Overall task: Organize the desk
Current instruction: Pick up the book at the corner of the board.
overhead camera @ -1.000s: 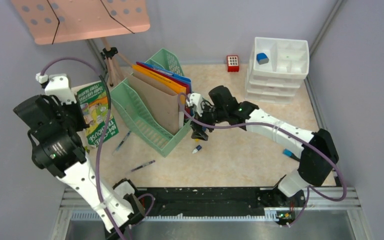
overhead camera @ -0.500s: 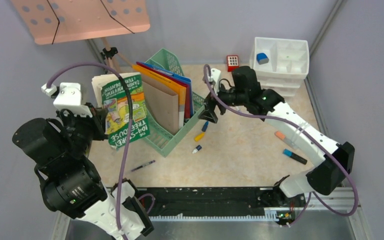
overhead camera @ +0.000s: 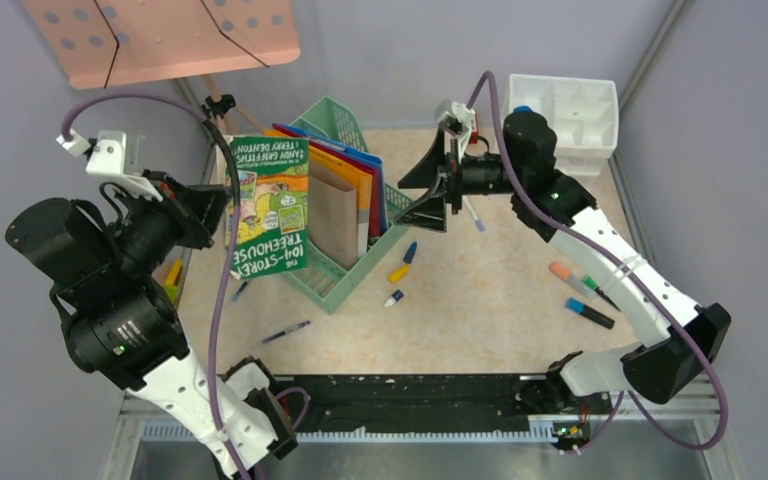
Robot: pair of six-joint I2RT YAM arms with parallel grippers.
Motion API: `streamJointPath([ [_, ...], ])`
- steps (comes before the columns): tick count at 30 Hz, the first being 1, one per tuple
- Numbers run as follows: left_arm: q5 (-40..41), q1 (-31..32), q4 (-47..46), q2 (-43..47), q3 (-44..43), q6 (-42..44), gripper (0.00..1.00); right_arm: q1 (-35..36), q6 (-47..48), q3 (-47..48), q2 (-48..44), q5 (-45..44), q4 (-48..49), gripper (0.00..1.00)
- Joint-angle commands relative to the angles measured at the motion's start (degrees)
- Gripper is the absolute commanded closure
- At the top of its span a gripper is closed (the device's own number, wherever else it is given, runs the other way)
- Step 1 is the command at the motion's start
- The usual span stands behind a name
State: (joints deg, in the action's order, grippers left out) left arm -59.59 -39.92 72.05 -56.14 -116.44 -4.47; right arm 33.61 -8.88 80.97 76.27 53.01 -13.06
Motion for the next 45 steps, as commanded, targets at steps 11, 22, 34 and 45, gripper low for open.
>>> streamJointPath([
  [11,-6.7,0.06,-17.33,-5.18,-2.81,-13.13,1.0,0.31,-23.95,7.52,9.15,4.08,20.98,0.01],
  [22,-6.55,0.14,-17.53,-4.3,1.51,-13.02,1.0,8.32,-34.96,15.3,19.92,1.36,29.32,0.02],
  [34,-6.4,0.24,-17.55,-3.26,3.97,-12.48,1.0,11.75,-43.14,21.33,28.31,2.5,37.28,0.05],
  [45,-6.06,0.26,-17.55,-2.35,5.59,-11.92,1.0,14.04,-46.27,24.41,31.58,2.85,39.79,0.07],
])
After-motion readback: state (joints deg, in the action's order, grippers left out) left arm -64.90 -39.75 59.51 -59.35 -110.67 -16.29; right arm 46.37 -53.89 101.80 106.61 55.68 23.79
